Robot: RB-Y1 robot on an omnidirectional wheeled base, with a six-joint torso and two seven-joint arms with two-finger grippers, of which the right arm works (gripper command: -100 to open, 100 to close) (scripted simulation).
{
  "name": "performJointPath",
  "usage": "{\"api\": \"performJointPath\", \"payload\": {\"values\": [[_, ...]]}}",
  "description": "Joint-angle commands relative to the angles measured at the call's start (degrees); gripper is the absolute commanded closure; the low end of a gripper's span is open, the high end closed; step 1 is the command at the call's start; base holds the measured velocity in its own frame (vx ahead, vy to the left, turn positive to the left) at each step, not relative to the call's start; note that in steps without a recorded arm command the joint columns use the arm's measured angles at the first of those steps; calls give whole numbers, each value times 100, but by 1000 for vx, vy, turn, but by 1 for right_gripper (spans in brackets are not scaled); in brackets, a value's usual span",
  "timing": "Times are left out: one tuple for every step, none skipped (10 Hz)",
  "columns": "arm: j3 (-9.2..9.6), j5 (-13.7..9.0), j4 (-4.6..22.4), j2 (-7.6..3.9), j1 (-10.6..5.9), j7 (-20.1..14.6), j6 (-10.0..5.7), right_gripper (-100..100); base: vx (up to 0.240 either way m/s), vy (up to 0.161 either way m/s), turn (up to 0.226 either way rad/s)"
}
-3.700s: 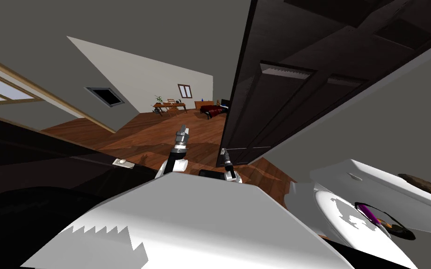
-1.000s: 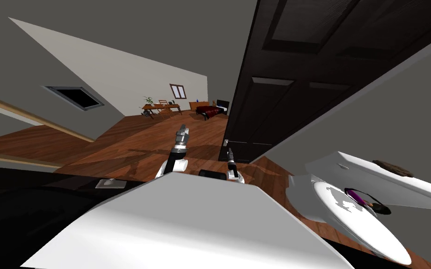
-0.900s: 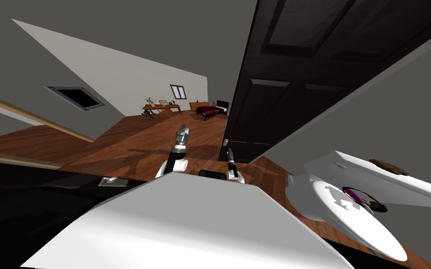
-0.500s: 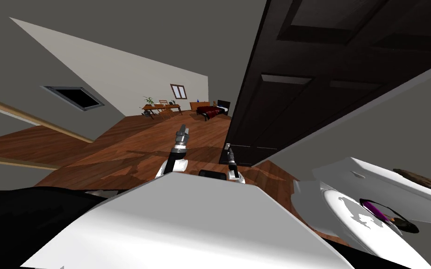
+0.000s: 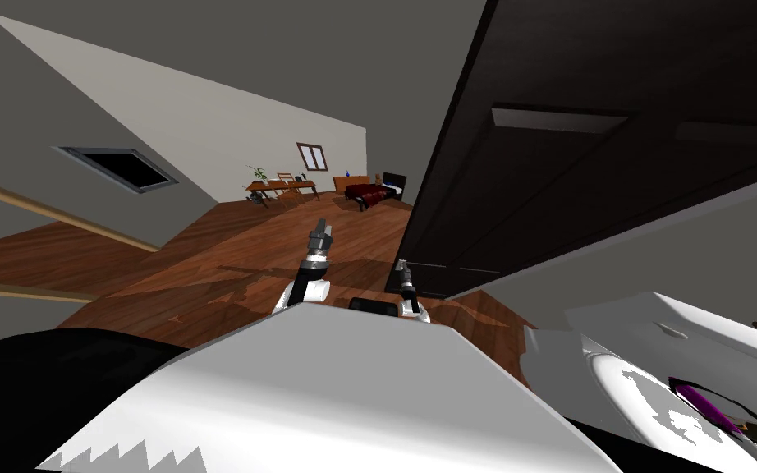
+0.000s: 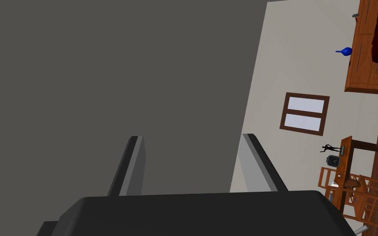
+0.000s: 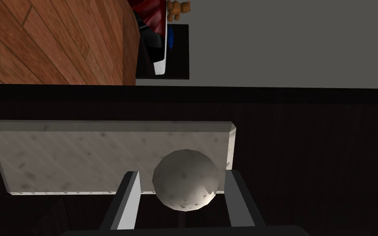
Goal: Push the door open
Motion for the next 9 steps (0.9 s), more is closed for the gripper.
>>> {"api": "performJointPath", "payload": {"values": [[-2,-1,2,-3,1,0,10,100,-36,2,7],[-2,-1,2,-3,1,0,10,100,-28,0,0],[-2,-1,2,-3,1,0,10,100,-17,0,-4],[-2,-1,2,-3,1,0,10,100,-9,0,-2],[-2,-1,2,-3,1,0,10,100,0,0,0],[-96,-37,35,-26,-11,25,35,100,120,49,-45],[-128,-49,42,-30,-19,33,38,100,147,79,-53],[-199,-77,56,-39,-37,49,46,100,187,79,-73],[-279,-109,73,-44,-58,69,54,100,225,99,-62]]}}
